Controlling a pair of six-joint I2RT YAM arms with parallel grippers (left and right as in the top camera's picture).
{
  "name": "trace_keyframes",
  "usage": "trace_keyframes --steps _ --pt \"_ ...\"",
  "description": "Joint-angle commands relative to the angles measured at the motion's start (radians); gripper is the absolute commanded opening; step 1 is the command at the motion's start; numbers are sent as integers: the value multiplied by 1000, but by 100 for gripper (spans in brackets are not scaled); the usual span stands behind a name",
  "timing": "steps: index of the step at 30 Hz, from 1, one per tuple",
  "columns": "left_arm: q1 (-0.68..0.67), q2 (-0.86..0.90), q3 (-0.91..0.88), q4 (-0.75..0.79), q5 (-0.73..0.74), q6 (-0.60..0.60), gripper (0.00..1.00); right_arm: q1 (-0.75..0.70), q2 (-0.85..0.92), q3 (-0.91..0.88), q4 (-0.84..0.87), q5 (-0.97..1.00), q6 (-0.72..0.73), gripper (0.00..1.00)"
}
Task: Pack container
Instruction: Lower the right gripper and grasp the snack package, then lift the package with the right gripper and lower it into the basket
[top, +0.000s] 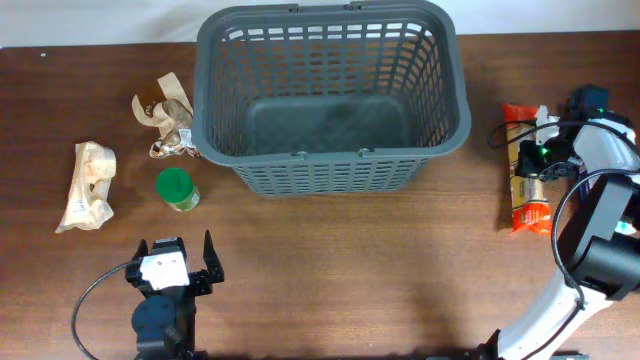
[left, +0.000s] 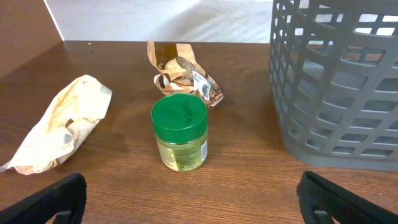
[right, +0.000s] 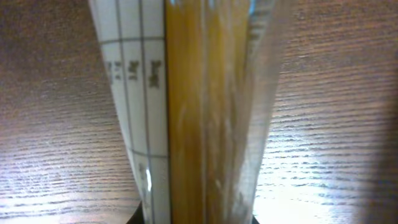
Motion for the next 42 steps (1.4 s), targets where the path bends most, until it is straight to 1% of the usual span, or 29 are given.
trace_keyframes --steps 1,4,9,12,13,18,22,24,28,33,35,39,42 --pt "-6 -7 -7 3 6 16 99 0 68 12 -31 -39 78 4" --pt "-6 -7 -7 3 6 16 99 2 65 111 -117 -48 78 4" --pt "-6 -7 -7 3 7 16 99 2 61 424 -340 -48 78 4" --pt "-6 -7 -7 3 6 16 99 2 61 702 -486 -48 79 4" --pt "-6 -7 -7 3 6 16 99 2 61 907 -569 -66 79 4" --pt "-6 -7 -7 3 7 16 99 9 61 1246 -687 -156 78 4" --pt "-6 -7 -7 3 6 16 99 63 54 1487 -769 -212 47 4" --pt "-6 -7 -7 3 7 16 99 106 30 1534 -764 -248 39 4" --pt "-6 -7 -7 3 6 16 99 252 -24 1580 -716 -264 -12 4" --pt "-6 -7 -7 3 7 16 99 474 -62 1592 -665 -264 -196 4" --pt "-6 -7 -7 3 6 16 99 582 -62 1590 -665 -264 -298 4" --pt "-6 -7 -7 3 6 16 99 686 -62 1566 -670 -256 -401 4" --pt "-6 -7 -7 3 6 16 99 724 -62 1542 -705 -256 -467 4"
